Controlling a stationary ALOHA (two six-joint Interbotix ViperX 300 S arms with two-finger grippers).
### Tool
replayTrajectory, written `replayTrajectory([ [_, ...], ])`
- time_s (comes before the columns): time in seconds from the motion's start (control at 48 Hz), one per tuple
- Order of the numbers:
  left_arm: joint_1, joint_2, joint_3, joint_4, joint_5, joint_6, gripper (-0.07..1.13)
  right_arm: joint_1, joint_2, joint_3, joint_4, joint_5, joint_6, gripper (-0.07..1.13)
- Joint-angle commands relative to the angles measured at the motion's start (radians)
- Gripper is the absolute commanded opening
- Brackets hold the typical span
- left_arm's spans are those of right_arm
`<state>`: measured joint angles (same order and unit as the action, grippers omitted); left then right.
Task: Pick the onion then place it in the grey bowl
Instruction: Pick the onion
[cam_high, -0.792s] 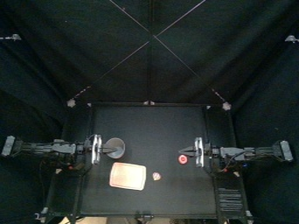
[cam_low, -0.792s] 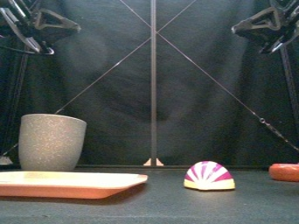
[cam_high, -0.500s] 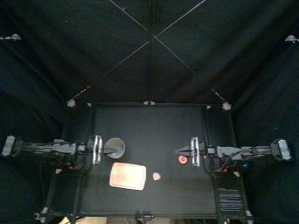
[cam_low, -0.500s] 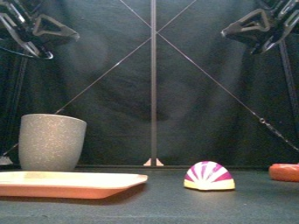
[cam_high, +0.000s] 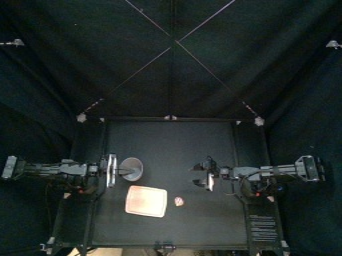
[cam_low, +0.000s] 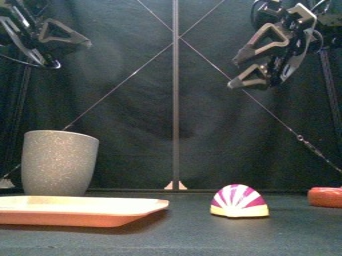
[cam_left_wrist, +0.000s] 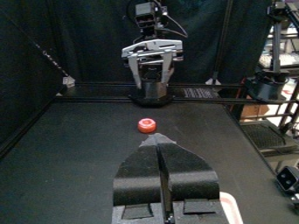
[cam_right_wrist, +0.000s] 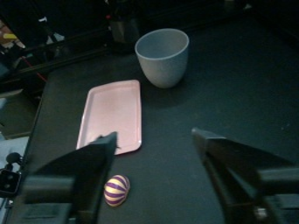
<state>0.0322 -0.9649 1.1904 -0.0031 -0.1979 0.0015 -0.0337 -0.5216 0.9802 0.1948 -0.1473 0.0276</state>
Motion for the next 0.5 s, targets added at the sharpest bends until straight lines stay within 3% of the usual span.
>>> replayTrajectory([
  [0.021, 0.008, 0.006, -0.014, 0.000, -0.005, 0.000, 0.06, 0.012, 0.054, -0.020, 0.005, 0.008, 0.002, 1.04],
  [0.292, 0.029, 0.006, -0.014, 0.000, -0.005, 0.000, 0.06, 0.058, 0.288, -0.115, 0.005, 0.181, 0.000, 1.04],
  [0.5, 0.034, 0.006, -0.009, 0.000, -0.003, 0.000, 0.06, 0.078, 0.434, -0.259, -0.012, 0.399, 0.000, 1.04],
])
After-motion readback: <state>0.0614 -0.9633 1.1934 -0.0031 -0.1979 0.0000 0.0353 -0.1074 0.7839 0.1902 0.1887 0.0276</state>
